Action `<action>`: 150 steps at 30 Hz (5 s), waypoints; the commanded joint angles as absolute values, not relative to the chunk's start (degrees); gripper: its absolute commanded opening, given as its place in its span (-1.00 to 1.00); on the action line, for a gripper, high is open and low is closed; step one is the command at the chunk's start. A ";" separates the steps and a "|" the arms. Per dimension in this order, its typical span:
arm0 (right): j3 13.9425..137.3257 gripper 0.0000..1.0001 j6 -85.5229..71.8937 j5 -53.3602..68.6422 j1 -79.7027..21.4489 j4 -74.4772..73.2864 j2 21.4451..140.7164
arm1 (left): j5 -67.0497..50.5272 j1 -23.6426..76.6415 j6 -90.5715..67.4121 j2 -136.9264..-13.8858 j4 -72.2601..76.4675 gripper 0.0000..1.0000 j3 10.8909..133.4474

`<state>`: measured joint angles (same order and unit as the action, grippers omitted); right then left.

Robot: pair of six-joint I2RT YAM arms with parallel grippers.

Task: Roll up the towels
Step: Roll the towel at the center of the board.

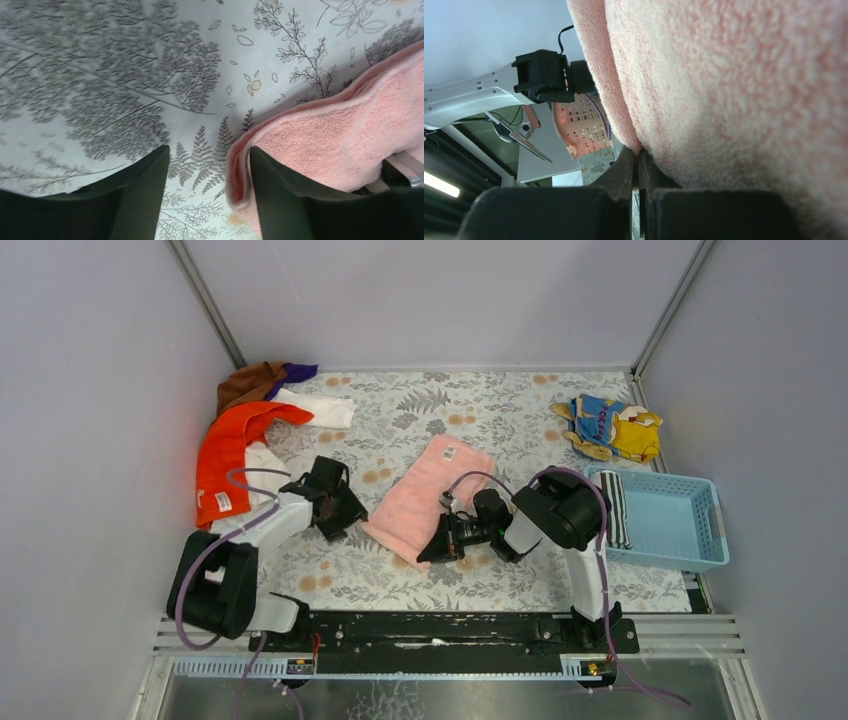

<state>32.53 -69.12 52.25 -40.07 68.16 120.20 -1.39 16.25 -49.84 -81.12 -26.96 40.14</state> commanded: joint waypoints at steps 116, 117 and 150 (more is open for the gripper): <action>67.25 -0.12 -3.00 -5.89 -65.08 -17.19 99.89 | -9.35 15.12 -54.67 -82.69 -13.01 -0.10 26.64; 67.38 -0.12 -2.92 -6.42 -65.13 -17.08 100.20 | -9.35 15.12 -54.67 -82.65 -13.01 -0.10 26.63; 66.66 -0.76 -1.32 -2.45 -66.89 -23.90 110.57 | -5.05 15.07 -50.84 -81.16 -20.87 -0.07 32.31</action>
